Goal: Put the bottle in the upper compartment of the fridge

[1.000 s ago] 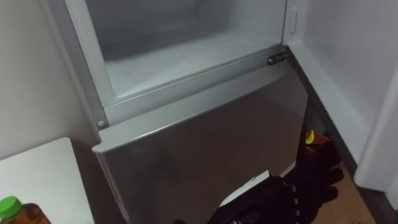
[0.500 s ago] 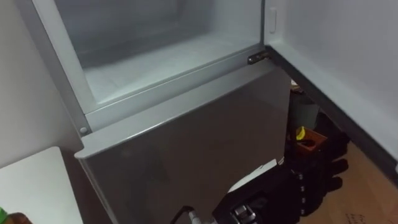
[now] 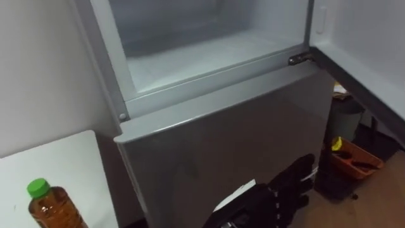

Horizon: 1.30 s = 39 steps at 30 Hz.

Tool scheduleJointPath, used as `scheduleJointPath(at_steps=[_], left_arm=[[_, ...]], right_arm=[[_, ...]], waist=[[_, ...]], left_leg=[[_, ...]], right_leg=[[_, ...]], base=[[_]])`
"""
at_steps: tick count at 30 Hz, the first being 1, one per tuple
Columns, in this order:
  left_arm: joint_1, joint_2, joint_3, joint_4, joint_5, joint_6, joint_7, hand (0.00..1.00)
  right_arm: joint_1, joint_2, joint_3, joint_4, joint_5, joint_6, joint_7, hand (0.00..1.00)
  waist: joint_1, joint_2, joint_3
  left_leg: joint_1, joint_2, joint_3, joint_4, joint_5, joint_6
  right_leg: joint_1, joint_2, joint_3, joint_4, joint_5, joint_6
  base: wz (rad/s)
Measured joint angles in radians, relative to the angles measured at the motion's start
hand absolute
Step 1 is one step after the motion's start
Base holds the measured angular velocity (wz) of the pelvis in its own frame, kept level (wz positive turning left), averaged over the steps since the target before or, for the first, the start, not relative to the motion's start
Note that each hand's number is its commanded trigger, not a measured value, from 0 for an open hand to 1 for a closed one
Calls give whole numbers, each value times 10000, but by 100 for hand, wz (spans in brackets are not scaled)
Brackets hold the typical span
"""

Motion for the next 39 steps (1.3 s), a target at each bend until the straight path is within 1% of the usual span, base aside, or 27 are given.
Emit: scheduleJointPath(at_steps=[1, 3, 4, 5, 6, 8, 9, 10, 11, 12, 13, 15, 16, 17, 19, 21, 25, 26, 27, 29, 31, 33, 34, 36, 37, 39], left_arm=[[116, 32, 7, 0, 19, -2, 27, 0], [519, 207, 72, 0, 140, -4, 102, 0], [642, 241, 83, 1, 142, -5, 149, 0], [948, 274, 184, 3, 143, -31, 232, 0], [1292, 343, 320, 37, 142, -75, 304, 0], [1685, 362, 511, 125, 410, -74, 425, 0], [1879, 343, 689, 260, 627, -76, 429, 0], [1965, 344, 775, 364, 695, -76, 432, 0], [2163, 343, 942, 555, 820, -80, 484, 0], [2442, 323, 1131, 698, 1029, -82, 554, 0], [2596, 327, 1226, 736, 1143, -82, 609, 0], [3025, 323, 1433, 1078, 1787, -147, 748, 0], [3055, 320, 1474, 1231, 1985, -146, 776, 0], [3142, 329, 1541, 1487, 2297, -147, 839, 0], [3376, 296, 1741, 1726, 2764, -178, 903, 0], [3686, 282, 2005, 2396, 3226, -690, 986, 0], [4074, 288, 2190, 3457, 3691, -1021, 1408, 0], [4082, 262, 2193, 4045, 3973, -1258, 1522, 0], [4082, 242, 2240, 4644, 4158, -1384, 1592, 0], [4125, 252, 2333, 5320, 4159, -1412, 1681, 0], [4217, 233, 2365, 5836, 4167, -1617, 1815, 0], [4232, 188, 2373, 6706, 4340, -1954, 1937, 0], [4236, 187, 2376, 6937, 4345, -2000, 1964, 0], [4229, 161, 2426, 7782, 4319, -2125, 2137, 0], [4236, 112, 2500, 8035, 4310, -2179, 2193, 0], [4281, -164, 3115, 8982, 4292, -2369, 2427, 0]], right_arm=[[0, 1, 2, -1, -111, 1, -28, 0], [-59, 20, 9, -18, -600, -5, -180, 0], [-62, 42, 7, -19, -642, -13, -226, 0], [-68, 103, 27, -34, -656, -21, -266, 0], [-61, 194, 31, -103, -651, -22, -322, 0], [-65, 259, 73, -157, -667, -23, -339, 0], [-46, 258, 91, -257, -719, -21, -339, 0], [-57, 262, 110, -288, -763, -18, -339, 0], [-25, 264, 164, -473, -941, -17, -342, 0], [-11, 277, 187, -619, -1103, -21, -356, 0], [0, 293, 186, -717, -1181, -24, -375, 0], [32, 330, 220, -953, -1450, -61, -475, 0], [35, 333, 228, -982, -1474, -63, -497, 0], [89, 334, 292, -1178, -1558, -59, -552, 0], [266, 371, 296, -1566, -1848, -67, -546, 0], [367, 432, 305, -1808, -1861, -177, -459, 0], [390, 435, 375, -2001, -1923, -393, -405, 0], [391, 445, 379, -2022, -2005, -471, -385, 0], [395, 458, 380, -2066, -2170, -515, -319, 0], [447, 462, 406, -2212, -2275, -589, -242, 0], [625, 464, 408, -2495, -2222, -682, -232, 0], [719, 481, 407, -2563, -2204, -815, -234, 0], [741, 482, 407, -2591, -2209, -815, -234, 0], [710, 482, 410, -2607, -2223, -897, -246, 0], [708, 484, 411, -2606, -2230, -921, -245, 0], [737, 496, 402, -2605, -2308, -989, -252, 0]], waist=[[75, -17, -11], [395, -104, -62], [469, -137, -76], [573, -215, -110], [659, -297, -99], [851, -360, -106], [1030, -361, -105], [1093, -361, -105], [1229, -363, -104], [1310, -370, -111], [1306, -373, -111], [1375, -395, -121], [1403, -399, -122], [1519, -412, -120], [1582, -477, -160], [1740, -545, -211], [1863, -580, -208], [1880, -574, -211], [1915, -570, -211], [1947, -577, -206], [2047, -575, -204], [2075, -592, -192], [2083, -595, -188], [2112, -596, -189], [2116, -595, -190], [2133, -582, -189]], left_leg=[[-11, -14, -83, -2, 2, -2], [-38, -29, -218, -2, 3, -3], [-38, -30, -239, -2, 4, -4], [-33, -40, -352, -2, 7, -10], [21, -47, -409, 0, 8, -12], [19, -56, -445, 11, 9, -14], [-3, -65, -453, 29, 9, -13], [-26, -71, -467, 55, 10, -12], [-47, -82, -485, 102, 9, -10], [-45, -100, -572, 114, 10, -7], [-48, -109, -629, 113, 11, -6], [-59, -135, -702, 140, 30, 22], [-70, -138, -699, 163, 31, 24], [-80, -147, -672, 182, 36, 33], [-75, -157, -649, 193, 38, 35], [-29, -155, -684, 192, 40, 37], [35, -173, -701, 194, 40, 38], [37, -180, -702, 193, 43, 43], [48, -185, -707, 190, 44, 46], [36, -190, -736, 177, 44, 47], [35, -200, -759, 170, 43, 50], [69, -227, -848, 141, 42, 51], [88, -230, -863, 131, 42, 51], [97, -233, -885, 102, 40, 51], [105, -234, -889, 99, 39, 51], [101, -236, -921, 127, 38, 48]], right_leg=[[9, -4, -39, 6, 0, 0], [29, -17, -219, 5, 0, 0], [41, -18, -234, -1, 0, 0], [89, -26, -329, -14, -1, 0], [186, -41, -470, -36, -3, -1], [203, -54, -471, -30, -19, 2], [189, -73, -483, -18, -26, 12], [182, -81, -498, -14, -26, 14], [177, -104, -551, -26, -42, 36], [185, -121, -594, -13, -49, 45], [192, -128, -632, -7, -54, 50], [219, -171, -794, 31, -79, 61], [222, -184, -858, 47, -87, 65], [213, -209, -921, 109, -118, 71], [205, -236, -967, 189, -163, 72], [279, -235, -981, 180, -164, 72], [375, -259, -1024, 179, -187, 92], [384, -268, -1042, 185, -193, 101], [400, -269, -1044, 187, -195, 105], [395, -273, -1074, 190, -198, 110], [397, -281, -1133, 189, -207, 116], [477, -292, -1213, 143, -217, 129], [502, -293, -1232, 134, -225, 131], [510, -301, -1297, 132, -252, 121], [516, -302, -1306, 133, -259, 120], [555, -303, -1352, 134, -271, 113]], base=[[16], [15], [14], [18], [18], [11], [7], [10], [10], [13], [15], [17], [14], [11], [8], [4], [6], [8], [6], [4], [4], [10], [9], [5], [4], [6]])
